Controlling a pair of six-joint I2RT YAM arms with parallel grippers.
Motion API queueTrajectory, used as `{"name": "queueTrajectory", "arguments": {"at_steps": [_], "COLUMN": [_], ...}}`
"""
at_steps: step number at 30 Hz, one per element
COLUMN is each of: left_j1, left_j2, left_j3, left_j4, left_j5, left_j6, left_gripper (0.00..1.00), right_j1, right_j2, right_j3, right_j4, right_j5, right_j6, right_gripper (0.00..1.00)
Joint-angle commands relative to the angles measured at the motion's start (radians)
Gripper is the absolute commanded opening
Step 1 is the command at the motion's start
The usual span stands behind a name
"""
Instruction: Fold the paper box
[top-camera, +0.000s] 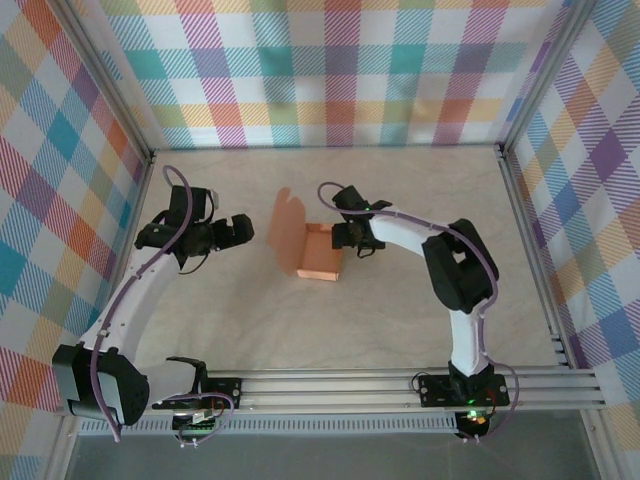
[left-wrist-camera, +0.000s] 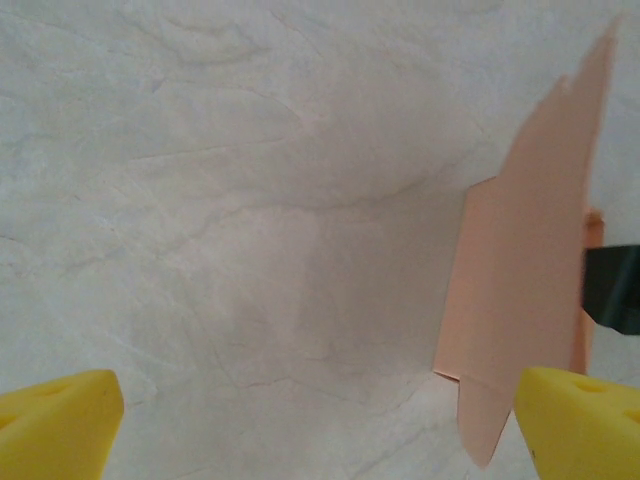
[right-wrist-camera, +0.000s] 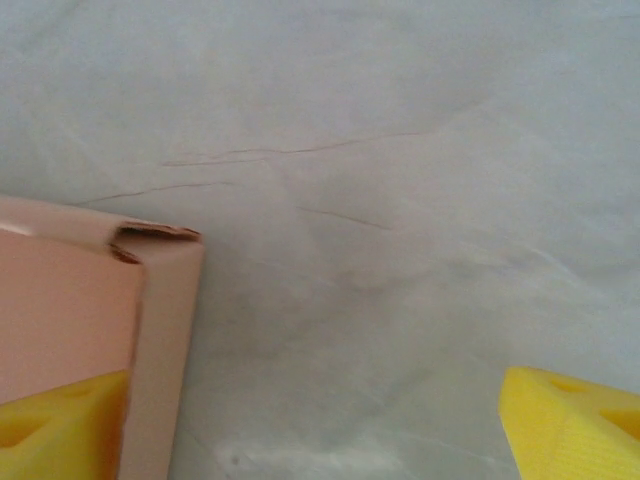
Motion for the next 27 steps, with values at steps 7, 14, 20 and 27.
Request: {"name": "queueTrajectory", "arguments": {"at_steps": [7, 14, 20, 27], "left_j1": [-0.008, -0.027, -0.059, -0.080], "left_j2": [-0.007, -0.093, -0.071, -0.047], "left_j3": [-0.144, -0.338, -0.407, -0.397], "left_j4": [0.146, 0.235, 0.293, 0.313], "left_j5": [-0.040, -0.067, -0.041, -0.058], "left_j6": [-0.132, -0.262, -0.296, -0.286], "left_gripper": [1.00, 1.00, 1.00, 1.00], "right_j1": [-0.019, -0.049, -0.027, 0.096], "right_j2": [-0.236, -0.379, -0.357, -0.256], "right_j3": [-0.202, -0.411, -0.494, -0.397], "right_j4": [0.191, 0.229, 0.288, 0.325], "right_j5": [-0.064, -0.060, -0.177, -0.218], "right_j6": [0.007, 0.042, 0.031, 0.057], "right_gripper": [0.90, 0.87, 0.56, 0.48]}}
